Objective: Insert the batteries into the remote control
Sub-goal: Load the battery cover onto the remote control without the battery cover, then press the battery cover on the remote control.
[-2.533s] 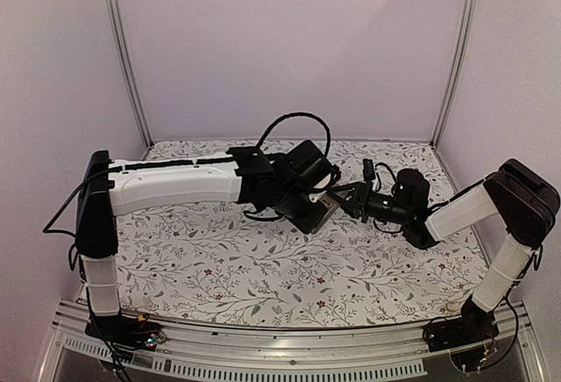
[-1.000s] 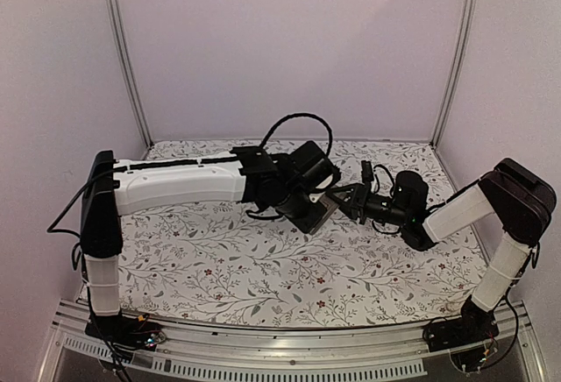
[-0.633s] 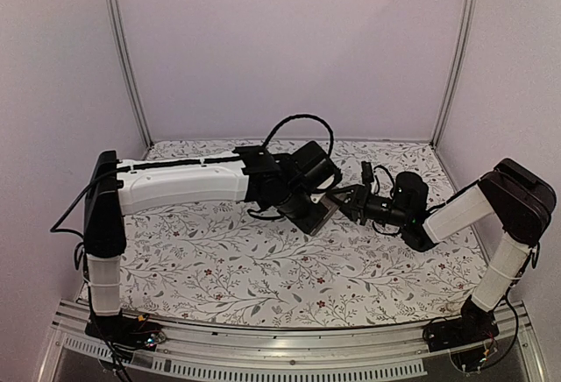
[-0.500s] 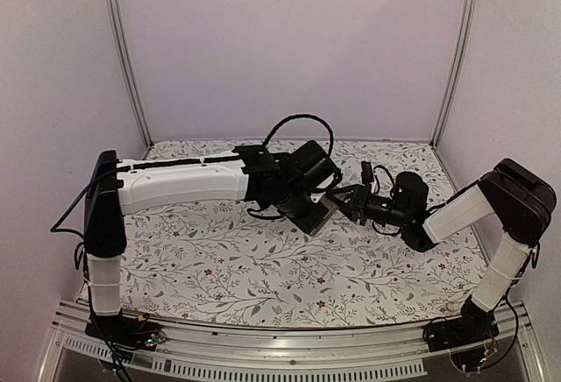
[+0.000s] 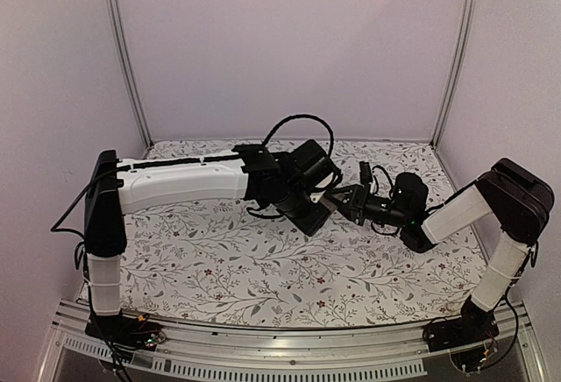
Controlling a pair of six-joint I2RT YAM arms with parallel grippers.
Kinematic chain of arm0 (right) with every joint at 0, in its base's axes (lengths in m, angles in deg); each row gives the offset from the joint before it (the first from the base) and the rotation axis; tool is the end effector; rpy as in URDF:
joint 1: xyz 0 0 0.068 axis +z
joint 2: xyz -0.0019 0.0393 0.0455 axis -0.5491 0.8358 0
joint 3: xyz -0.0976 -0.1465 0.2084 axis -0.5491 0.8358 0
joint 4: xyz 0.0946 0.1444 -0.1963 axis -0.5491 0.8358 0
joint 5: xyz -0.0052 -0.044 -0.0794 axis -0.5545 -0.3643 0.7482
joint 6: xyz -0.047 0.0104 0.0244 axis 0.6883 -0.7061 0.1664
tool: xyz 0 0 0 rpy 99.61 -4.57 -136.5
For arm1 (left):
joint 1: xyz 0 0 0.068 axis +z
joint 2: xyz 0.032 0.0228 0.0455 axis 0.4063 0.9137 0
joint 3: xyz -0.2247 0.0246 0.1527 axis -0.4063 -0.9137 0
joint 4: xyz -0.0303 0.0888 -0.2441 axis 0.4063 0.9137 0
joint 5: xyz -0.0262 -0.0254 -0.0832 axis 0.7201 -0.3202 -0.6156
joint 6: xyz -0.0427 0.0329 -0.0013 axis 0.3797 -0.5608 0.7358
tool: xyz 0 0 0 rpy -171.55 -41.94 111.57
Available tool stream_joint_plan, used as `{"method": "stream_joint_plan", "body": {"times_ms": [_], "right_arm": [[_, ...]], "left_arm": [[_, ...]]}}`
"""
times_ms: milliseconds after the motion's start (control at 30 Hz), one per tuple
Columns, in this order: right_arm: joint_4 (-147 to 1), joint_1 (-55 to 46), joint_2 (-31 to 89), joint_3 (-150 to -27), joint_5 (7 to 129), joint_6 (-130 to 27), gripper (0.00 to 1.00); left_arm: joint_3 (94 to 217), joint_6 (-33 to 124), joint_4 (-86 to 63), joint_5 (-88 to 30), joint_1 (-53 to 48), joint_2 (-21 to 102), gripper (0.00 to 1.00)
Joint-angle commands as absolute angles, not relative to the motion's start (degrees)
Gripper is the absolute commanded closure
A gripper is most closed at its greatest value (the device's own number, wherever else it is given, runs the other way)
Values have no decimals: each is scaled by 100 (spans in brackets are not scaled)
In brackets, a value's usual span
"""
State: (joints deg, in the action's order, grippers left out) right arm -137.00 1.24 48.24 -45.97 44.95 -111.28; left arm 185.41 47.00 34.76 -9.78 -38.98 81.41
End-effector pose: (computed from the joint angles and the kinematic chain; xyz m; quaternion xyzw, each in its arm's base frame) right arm 0.2554 0.1977 0.1639 0.0210 0.7262 0.6315 0.2709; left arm 0.2096 -0.3955 0.2533 0.3802 0.8802 -0.0910 0.2690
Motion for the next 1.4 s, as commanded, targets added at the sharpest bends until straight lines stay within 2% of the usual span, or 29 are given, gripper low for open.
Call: {"method": "stream_joint_plan", "body": {"times_ms": [0, 133, 267, 300, 700, 833, 967, 1367], "right_arm": [[-14157, 168, 4858, -4631, 4338, -11257, 100], [-14154, 170, 4882, -4622, 4331, -11270, 100], [-14158, 161, 4927, -4622, 4317, -11274, 100], [-14158, 166, 4937, -4630, 4308, -11274, 100], [-14188, 130, 4955, -4761, 4076, -11243, 100], [-14387, 126, 4979, -4795, 3924, -11295, 100], [-14452, 134, 5005, -4839, 3847, -11350, 100], [-14609, 179, 5037, -4911, 3752, -11460, 100]], "left_arm": [[18533, 4649, 3561, -791, -3787, 8097, 40], [18528, 4611, 3540, -708, -3730, 7952, 26], [18504, 4518, 3451, -861, -3728, 7766, 2], [18472, 4505, 3395, -946, -3728, 7690, 1], [16762, 4880, 2031, -3048, -3177, 6344, 1], [16517, 5021, 1932, -3370, -2974, 6329, 9], [16496, 5040, 1898, -3520, -2929, 6420, 17], [16611, 4991, 1995, -3248, -2937, 6705, 19]]}}
